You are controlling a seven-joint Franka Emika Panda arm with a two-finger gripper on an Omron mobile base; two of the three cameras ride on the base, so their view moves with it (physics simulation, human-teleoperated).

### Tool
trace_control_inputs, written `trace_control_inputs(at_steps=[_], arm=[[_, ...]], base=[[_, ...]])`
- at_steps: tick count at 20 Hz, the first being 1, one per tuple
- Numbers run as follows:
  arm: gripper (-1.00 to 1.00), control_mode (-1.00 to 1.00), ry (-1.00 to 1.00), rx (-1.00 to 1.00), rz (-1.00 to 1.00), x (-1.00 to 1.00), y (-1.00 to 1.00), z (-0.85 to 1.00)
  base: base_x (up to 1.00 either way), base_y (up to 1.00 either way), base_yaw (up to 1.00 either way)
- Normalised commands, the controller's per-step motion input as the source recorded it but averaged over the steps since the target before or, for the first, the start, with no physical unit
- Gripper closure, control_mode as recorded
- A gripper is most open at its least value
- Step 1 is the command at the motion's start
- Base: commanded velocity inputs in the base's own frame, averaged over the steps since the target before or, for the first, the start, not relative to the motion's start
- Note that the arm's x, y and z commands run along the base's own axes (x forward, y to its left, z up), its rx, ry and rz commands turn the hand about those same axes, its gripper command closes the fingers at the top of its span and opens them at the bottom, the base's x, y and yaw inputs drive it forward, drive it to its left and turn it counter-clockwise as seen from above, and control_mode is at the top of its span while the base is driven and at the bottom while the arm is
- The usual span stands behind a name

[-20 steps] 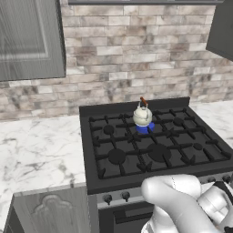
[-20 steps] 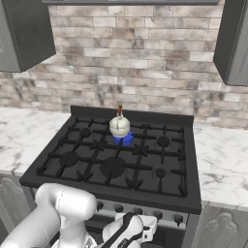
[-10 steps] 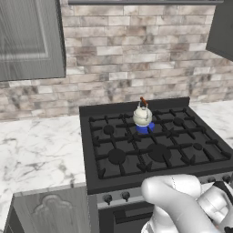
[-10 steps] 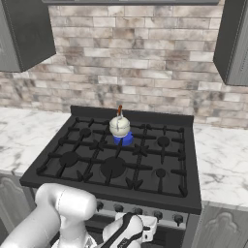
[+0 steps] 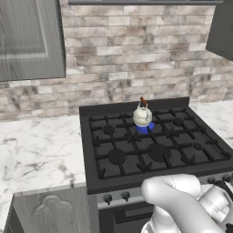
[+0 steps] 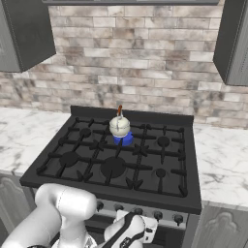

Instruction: The kettle is done boiling. Turn off the stove, then wait for 300 timesteps before moving the kettle to the dining table.

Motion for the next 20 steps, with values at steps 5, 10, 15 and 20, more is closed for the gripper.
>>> trace_control_inputs(at_steps=[5, 10, 15, 20], arm=[[1.00, -1.00, 0.00, 0.27, 0.00, 0.00, -0.04, 0.00], [1.00, -1.00, 0.00, 0.27, 0.00, 0.00, 0.00, 0.00], [1.00, -1.00, 0.00, 0.28, 0.00, -0.04, 0.00, 0.00], [1.00, -1.00, 0.00, 0.29, 0.00, -0.02, 0.00, 0.00]], base=[[0.00, 0.00, 0.00], [0.00, 0.00, 0.00], [0.00, 0.00, 0.00], [0.00, 0.00, 0.00]])
